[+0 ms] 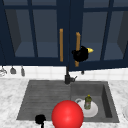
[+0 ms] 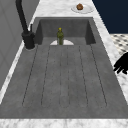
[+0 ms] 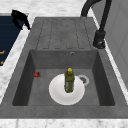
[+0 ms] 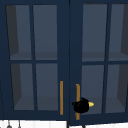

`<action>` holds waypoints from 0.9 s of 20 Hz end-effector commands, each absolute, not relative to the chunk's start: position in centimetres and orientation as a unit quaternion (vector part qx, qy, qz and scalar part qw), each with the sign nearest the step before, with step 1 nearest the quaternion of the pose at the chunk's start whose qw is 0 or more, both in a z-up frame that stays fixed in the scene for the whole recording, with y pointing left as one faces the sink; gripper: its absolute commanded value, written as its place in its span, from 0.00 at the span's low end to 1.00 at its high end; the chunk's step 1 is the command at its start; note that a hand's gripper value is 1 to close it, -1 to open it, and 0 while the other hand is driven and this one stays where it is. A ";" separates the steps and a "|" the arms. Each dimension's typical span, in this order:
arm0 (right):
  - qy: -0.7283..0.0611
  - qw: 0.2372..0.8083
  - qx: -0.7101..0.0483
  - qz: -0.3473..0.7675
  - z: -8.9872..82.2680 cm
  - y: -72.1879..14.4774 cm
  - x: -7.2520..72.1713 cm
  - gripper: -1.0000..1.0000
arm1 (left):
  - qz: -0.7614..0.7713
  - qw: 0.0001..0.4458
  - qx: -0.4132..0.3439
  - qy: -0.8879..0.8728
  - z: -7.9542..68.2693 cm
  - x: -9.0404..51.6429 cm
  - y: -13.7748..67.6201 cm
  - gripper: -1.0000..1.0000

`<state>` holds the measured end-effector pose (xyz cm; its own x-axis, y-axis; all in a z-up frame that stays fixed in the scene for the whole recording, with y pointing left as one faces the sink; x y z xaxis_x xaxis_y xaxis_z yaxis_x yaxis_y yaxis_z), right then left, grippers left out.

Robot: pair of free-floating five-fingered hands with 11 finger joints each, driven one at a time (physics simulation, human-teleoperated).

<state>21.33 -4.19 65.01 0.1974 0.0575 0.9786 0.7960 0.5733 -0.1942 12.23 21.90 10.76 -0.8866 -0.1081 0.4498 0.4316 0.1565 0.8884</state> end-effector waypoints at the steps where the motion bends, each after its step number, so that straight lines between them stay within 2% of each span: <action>1: -0.559 0.692 -0.361 -0.281 64.4 -6.2 19.2 1.00 | -0.640 0.211 -0.111 -0.731 10.8 12.2 21.9 0.50; 18: -0.628 0.679 -0.311 -0.219 63.4 -12.1 9.9 1.00 | -0.640 0.211 -0.111 -0.731 10.8 12.2 21.9 0.50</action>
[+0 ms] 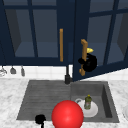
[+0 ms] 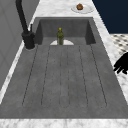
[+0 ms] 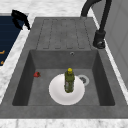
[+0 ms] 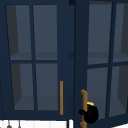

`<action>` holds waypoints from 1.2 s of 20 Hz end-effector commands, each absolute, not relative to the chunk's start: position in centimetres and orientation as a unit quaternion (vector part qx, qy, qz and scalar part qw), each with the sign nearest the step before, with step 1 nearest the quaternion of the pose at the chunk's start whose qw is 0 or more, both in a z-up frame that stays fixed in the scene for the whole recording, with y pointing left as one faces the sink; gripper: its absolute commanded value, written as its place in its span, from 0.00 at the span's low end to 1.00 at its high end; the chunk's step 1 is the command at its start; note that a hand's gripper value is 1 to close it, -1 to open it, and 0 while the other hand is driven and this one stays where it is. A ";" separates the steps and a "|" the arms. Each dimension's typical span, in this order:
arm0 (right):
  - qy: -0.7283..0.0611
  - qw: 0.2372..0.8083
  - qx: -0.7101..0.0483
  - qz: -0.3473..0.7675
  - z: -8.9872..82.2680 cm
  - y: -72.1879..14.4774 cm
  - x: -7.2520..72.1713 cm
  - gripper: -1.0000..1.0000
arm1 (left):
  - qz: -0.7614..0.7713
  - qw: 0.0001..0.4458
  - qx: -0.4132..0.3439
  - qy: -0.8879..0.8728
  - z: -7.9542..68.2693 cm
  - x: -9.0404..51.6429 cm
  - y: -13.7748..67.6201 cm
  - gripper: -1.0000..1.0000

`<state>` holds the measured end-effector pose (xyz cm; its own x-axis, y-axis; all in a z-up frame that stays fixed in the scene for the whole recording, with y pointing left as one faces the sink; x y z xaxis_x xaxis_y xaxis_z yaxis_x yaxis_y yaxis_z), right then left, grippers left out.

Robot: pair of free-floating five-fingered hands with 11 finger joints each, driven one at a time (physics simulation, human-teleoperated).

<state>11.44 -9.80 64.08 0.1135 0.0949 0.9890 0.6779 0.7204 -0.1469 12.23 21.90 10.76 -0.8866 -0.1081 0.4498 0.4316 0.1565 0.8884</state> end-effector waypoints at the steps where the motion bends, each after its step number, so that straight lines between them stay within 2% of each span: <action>1: -0.630 0.680 -0.307 -0.214 63.4 -12.6 9.5 1.00 | -0.640 0.211 -0.111 -0.731 10.8 12.2 21.9 0.50; 24: -0.663 0.708 -0.185 -0.157 63.3 -21.1 1.1 1.00 | -0.640 0.211 -0.111 -0.731 10.8 12.2 21.9 0.50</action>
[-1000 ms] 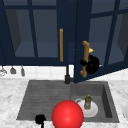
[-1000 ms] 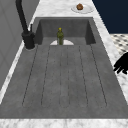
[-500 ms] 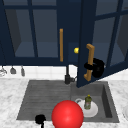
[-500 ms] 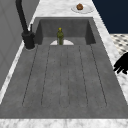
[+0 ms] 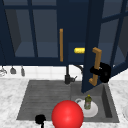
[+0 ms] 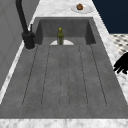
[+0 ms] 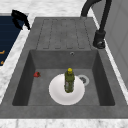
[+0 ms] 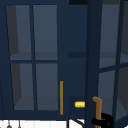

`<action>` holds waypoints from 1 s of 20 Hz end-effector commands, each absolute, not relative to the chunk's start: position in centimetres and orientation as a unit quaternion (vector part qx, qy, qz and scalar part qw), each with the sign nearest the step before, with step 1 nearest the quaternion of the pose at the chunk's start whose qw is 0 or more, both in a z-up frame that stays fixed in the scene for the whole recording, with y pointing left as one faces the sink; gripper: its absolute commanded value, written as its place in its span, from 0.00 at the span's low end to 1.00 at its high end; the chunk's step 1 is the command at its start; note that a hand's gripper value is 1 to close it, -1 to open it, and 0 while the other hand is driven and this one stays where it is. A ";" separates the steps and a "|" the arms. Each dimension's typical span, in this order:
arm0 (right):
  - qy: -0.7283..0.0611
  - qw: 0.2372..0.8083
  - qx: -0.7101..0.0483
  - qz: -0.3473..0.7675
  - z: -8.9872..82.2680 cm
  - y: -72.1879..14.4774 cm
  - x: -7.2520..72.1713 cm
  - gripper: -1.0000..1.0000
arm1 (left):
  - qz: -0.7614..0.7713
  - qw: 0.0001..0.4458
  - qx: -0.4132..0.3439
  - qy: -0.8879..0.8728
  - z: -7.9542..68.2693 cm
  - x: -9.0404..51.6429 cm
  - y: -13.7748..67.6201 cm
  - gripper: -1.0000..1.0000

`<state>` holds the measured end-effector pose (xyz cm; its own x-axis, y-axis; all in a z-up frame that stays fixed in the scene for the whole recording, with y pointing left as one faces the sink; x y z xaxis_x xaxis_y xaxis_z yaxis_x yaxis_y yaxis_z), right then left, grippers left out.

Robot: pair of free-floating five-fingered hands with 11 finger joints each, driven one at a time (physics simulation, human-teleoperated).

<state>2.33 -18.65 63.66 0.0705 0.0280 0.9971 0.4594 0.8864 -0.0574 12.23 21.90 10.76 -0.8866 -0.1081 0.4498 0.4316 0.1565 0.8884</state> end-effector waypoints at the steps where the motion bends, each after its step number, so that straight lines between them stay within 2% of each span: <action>1: -0.664 0.709 -0.182 -0.154 63.3 -21.5 0.7 1.00 | -0.640 0.211 -0.111 -0.731 10.8 12.2 21.9 0.50; 20: -0.688 0.712 -0.108 -0.086 64.6 -32.3 -5.6 1.00 | -0.640 0.211 -0.111 -0.731 10.8 12.2 21.9 0.50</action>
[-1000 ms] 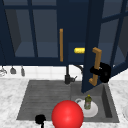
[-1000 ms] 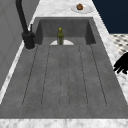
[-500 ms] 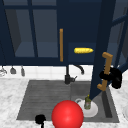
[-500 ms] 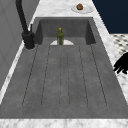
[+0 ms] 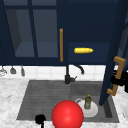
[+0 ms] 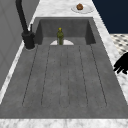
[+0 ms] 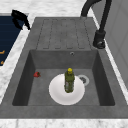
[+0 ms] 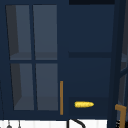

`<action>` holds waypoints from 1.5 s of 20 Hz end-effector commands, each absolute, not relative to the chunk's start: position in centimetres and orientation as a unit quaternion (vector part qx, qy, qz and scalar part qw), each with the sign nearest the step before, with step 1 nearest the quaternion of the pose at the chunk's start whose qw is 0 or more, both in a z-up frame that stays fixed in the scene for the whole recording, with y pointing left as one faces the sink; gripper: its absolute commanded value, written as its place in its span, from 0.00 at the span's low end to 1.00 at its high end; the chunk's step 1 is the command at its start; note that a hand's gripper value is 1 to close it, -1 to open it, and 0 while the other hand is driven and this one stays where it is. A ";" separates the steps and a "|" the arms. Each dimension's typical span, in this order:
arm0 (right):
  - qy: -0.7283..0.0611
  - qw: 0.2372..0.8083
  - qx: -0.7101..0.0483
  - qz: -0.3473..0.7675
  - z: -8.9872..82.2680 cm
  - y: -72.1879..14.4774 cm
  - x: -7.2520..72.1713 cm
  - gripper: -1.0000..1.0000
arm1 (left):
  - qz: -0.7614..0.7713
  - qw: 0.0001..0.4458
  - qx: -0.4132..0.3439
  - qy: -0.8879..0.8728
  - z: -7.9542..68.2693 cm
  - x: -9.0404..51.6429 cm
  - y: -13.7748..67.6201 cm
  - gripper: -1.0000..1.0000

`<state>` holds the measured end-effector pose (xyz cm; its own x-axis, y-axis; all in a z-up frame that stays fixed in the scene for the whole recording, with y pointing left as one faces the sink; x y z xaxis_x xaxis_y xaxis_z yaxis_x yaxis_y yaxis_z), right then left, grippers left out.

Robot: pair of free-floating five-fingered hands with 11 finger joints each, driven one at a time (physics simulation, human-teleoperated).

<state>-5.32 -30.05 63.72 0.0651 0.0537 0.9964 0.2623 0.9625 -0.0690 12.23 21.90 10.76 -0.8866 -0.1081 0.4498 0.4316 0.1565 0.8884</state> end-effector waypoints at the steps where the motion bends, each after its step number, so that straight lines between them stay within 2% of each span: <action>1: -0.690 0.712 -0.104 -0.083 64.7 -32.8 -5.6 1.00 | -0.640 0.211 -0.111 -0.731 10.8 12.2 21.9 0.50; 30: -0.684 0.729 -0.007 0.025 63.7 -46.2 -8.3 1.00 | -0.640 0.211 -0.111 -0.731 10.8 12.2 21.9 0.50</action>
<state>-8.58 -43.70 63.74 0.0686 0.0470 0.9965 -0.0355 0.9984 -0.0447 12.23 21.90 10.76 -0.8866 -0.1081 0.4498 0.4316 0.1565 0.8884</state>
